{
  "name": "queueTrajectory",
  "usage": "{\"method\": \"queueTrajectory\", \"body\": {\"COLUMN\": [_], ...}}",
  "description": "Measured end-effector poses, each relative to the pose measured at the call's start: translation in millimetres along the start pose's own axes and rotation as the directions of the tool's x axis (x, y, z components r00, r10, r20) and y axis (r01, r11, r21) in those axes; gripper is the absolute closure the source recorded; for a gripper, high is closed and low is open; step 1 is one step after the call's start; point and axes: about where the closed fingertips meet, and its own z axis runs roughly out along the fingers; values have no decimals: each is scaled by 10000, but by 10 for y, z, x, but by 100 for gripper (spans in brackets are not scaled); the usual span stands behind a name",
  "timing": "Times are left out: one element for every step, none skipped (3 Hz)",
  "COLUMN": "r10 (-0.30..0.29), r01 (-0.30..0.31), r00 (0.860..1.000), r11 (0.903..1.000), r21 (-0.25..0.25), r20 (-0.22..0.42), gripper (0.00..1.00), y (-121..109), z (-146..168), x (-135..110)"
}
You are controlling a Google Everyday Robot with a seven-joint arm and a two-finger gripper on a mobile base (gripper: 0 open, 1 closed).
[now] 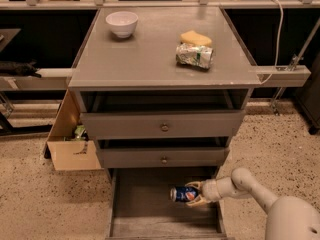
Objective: Pick pepsi can from bottom drawer and place on counter
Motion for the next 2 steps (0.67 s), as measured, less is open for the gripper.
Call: {"method": "queueTrajectory", "body": {"r10": [0,-540], "r01": [0,540], "r00": [10000,9985], "r11": [10000,9985], "r21": [0,34], "r20": [0,51], "gripper": [100,100], "y": [0,70], "z": [0,-96], "x": [0,-241]}}
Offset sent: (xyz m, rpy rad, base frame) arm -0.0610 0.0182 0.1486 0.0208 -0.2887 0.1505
